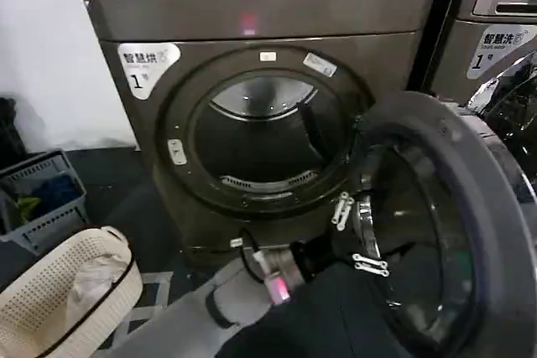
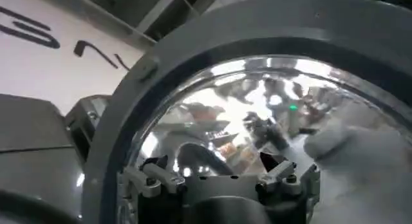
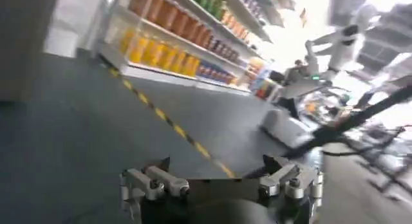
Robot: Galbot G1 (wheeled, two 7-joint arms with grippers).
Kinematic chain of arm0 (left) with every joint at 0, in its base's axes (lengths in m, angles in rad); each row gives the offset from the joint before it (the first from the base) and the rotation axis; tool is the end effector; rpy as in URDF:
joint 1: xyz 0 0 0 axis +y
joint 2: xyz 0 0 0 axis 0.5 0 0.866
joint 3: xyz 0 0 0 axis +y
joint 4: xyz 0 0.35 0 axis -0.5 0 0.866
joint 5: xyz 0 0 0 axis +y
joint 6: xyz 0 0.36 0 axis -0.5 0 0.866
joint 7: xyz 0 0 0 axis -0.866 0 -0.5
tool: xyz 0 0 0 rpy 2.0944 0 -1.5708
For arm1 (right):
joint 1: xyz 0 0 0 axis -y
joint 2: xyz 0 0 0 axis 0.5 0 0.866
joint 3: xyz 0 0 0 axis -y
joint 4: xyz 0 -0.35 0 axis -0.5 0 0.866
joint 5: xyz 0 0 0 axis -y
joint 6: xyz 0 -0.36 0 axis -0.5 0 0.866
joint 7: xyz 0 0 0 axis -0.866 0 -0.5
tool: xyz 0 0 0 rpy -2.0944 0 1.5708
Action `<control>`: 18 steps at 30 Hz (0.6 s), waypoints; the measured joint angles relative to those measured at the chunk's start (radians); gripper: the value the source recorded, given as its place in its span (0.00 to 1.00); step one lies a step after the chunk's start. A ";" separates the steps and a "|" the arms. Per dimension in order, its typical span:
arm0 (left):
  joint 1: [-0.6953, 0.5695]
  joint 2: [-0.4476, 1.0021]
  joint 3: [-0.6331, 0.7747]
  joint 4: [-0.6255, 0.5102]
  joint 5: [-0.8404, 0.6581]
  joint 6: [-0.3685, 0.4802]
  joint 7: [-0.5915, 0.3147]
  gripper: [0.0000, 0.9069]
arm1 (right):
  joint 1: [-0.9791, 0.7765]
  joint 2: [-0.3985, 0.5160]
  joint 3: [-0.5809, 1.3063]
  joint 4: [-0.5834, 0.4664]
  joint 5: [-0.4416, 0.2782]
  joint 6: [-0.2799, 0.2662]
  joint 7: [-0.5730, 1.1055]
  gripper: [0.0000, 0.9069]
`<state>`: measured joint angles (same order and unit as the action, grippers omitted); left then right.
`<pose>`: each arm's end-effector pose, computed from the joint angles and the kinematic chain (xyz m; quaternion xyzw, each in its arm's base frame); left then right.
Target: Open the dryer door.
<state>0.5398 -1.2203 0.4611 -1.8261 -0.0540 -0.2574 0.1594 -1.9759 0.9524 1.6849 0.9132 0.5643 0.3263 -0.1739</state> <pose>0.3351 -0.1836 -0.2061 0.5319 0.7645 0.1558 0.3291 -0.1827 -0.5434 -0.2783 -0.4923 -0.8252 0.1995 0.1918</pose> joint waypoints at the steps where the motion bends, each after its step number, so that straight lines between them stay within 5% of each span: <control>1: -0.005 -0.009 0.003 0.009 0.000 0.000 0.000 1.00 | -0.006 0.006 0.005 0.007 -0.003 0.000 0.006 1.00; 18: -0.075 -0.185 0.048 0.164 0.031 0.007 -0.004 1.00 | -0.083 0.090 0.067 0.133 -0.015 -0.032 0.046 1.00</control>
<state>0.4647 -1.4057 0.5090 -1.6625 -0.0230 -0.2508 0.1555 -2.0589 1.0426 1.7519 1.0462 0.5489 0.2946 -0.1282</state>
